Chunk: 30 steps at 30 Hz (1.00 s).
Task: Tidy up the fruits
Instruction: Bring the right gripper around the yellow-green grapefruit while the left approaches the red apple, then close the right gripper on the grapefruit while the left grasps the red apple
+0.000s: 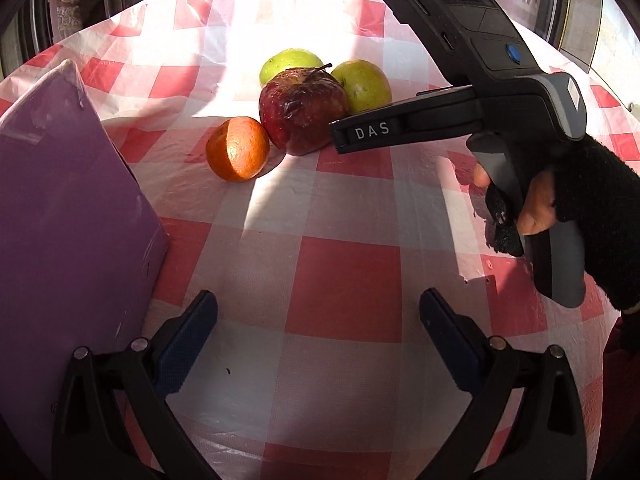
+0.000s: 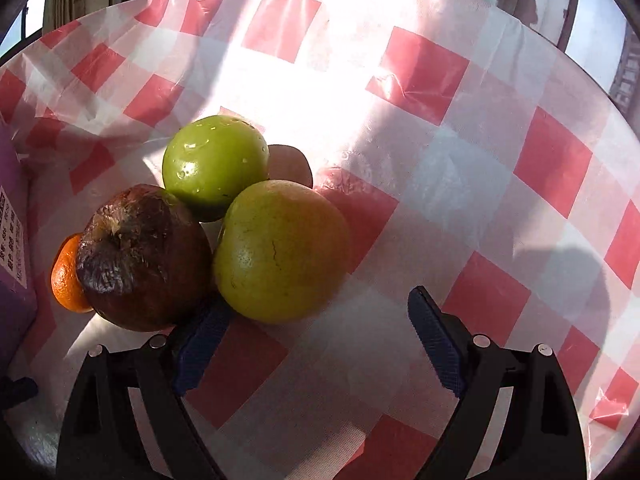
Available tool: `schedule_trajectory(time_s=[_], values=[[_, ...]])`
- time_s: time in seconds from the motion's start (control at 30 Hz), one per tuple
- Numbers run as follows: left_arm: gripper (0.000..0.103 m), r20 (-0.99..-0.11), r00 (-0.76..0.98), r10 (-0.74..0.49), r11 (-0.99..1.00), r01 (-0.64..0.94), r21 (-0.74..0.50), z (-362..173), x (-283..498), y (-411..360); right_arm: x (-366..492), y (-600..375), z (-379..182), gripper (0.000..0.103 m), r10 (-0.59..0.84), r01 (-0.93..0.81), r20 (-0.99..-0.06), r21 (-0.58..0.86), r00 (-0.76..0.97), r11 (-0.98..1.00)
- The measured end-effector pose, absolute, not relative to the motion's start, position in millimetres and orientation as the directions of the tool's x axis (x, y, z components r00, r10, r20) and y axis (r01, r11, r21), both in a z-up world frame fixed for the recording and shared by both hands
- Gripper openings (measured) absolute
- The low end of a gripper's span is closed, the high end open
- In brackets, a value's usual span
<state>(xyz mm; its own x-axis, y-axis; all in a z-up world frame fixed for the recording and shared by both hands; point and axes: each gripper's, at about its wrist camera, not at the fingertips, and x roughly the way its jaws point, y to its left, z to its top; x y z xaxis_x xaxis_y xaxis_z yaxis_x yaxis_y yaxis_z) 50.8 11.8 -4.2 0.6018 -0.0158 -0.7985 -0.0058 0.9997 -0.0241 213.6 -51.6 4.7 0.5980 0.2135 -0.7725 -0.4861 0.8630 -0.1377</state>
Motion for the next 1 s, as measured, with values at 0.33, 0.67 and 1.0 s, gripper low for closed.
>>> schedule_trajectory(time_s=[0.33, 0.67, 1.0], values=[[0.101, -0.807, 0.59, -0.006, 1.0, 0.017, 0.005, -5.7, 51.9, 2.2, 244.1, -50.0, 1.6, 0.081, 0.352, -0.603, -0.792, -0.025, 0.498, 0.798], [0.101, -0.801, 0.591, 0.094, 0.991, -0.132, 0.018, -2.9, 87.4, 7.3, 247.1, -104.9, 5.8, 0.062, 0.334, -0.428, -0.773, 0.089, 0.539, 0.899], [0.101, -0.797, 0.538, 0.274, 0.947, -0.294, 0.127, 33.8, 168.8, 4.1, 193.9, -193.8, 7.1, 0.062, 0.358, -0.253, -0.718, 0.255, 0.597, 0.933]])
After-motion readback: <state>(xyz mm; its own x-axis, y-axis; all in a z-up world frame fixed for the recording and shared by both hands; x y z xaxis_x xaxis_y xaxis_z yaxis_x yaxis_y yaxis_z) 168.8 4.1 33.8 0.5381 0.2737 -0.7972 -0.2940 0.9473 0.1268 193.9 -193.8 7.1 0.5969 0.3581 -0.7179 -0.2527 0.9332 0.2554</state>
